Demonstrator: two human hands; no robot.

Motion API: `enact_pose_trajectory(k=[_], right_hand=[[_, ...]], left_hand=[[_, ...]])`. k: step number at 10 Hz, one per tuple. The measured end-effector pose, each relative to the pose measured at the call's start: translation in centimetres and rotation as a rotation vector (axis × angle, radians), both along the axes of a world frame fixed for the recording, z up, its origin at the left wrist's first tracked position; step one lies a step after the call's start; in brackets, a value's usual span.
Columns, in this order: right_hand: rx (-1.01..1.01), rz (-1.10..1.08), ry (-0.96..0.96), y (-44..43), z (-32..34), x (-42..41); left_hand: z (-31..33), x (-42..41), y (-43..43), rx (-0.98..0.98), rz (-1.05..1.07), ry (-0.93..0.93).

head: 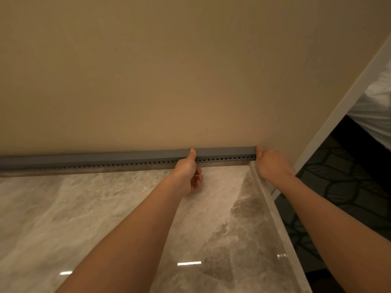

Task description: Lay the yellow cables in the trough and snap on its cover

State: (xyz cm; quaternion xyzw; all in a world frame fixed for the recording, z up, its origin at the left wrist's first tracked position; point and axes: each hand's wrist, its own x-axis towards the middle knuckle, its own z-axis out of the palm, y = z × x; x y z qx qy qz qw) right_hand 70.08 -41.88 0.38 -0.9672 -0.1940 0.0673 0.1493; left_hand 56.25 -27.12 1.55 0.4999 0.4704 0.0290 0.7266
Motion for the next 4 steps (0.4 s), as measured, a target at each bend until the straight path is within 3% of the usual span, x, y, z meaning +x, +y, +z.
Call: enact_pose_trajectory(k=[1,4], right_hand=[[0.104,0.035,0.085,-0.4,0.0,-0.1],[0.282,0.015,0.082,-1.3,1.2,-4.4]], left_hand=[[0.0,-1.7,-0.3,0.058,-0.031,0.003],[2.6,-9.0,-1.6,0.222,-0.027,0.006]])
